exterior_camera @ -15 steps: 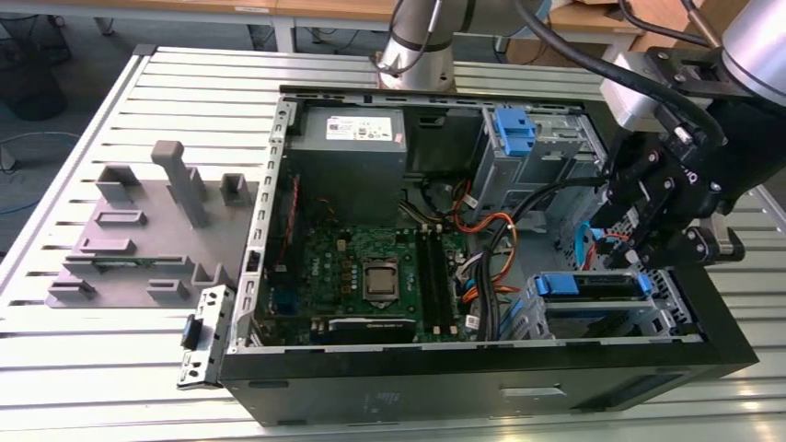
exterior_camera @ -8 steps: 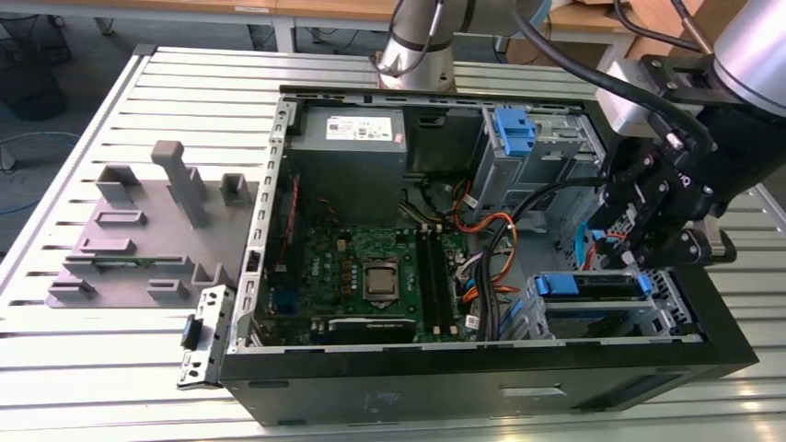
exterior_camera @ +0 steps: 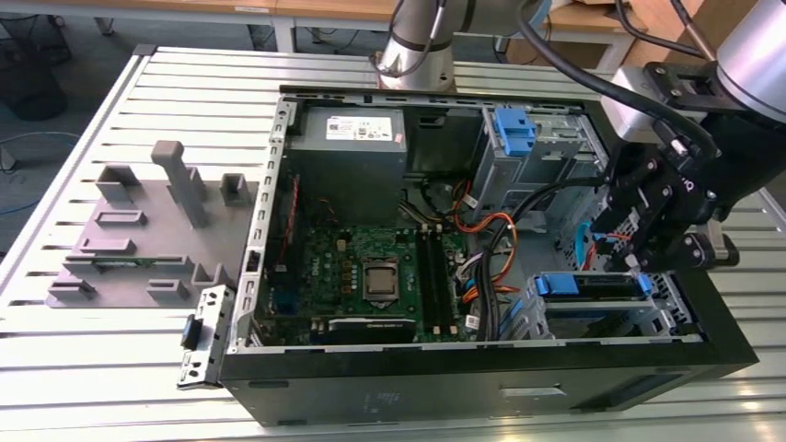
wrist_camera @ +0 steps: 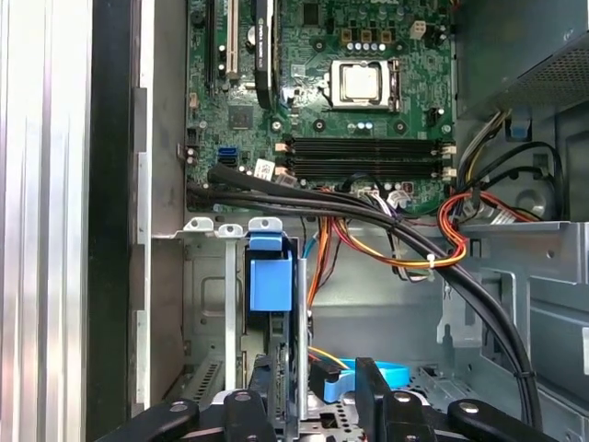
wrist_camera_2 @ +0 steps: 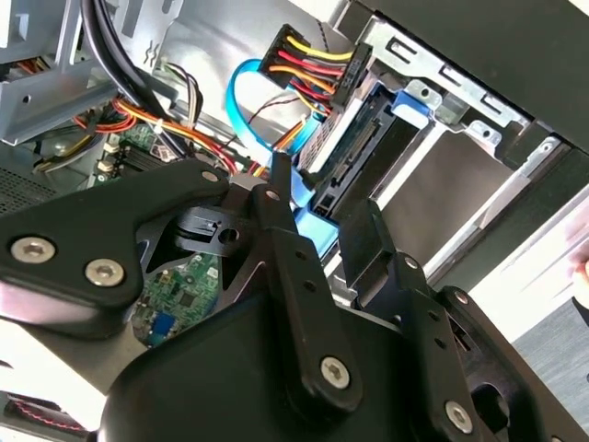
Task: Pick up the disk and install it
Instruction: 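Insert the first disk wire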
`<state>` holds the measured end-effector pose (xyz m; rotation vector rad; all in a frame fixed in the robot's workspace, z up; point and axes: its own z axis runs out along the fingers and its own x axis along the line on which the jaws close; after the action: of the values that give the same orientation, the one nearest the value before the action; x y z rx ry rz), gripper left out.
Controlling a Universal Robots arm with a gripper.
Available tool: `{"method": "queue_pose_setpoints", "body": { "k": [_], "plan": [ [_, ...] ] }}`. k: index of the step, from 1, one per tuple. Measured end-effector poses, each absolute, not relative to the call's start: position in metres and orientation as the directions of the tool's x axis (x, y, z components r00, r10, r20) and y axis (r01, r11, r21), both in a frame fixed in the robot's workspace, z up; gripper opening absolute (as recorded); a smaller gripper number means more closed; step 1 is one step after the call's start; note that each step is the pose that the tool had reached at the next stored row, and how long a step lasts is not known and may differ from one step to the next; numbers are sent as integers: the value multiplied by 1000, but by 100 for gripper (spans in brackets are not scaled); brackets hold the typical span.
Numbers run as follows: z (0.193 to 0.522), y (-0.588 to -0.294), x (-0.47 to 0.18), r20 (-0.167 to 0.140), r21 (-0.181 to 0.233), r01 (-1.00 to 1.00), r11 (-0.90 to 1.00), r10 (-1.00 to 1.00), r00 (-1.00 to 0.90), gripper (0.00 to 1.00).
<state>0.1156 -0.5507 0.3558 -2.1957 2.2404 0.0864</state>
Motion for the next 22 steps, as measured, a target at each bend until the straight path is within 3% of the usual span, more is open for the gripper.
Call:
{"method": "queue_pose_setpoints", "body": {
  "k": [22],
  "plan": [
    [353,-557,116,-30,37,-999,22,-999,-23,48]
  ]
}}
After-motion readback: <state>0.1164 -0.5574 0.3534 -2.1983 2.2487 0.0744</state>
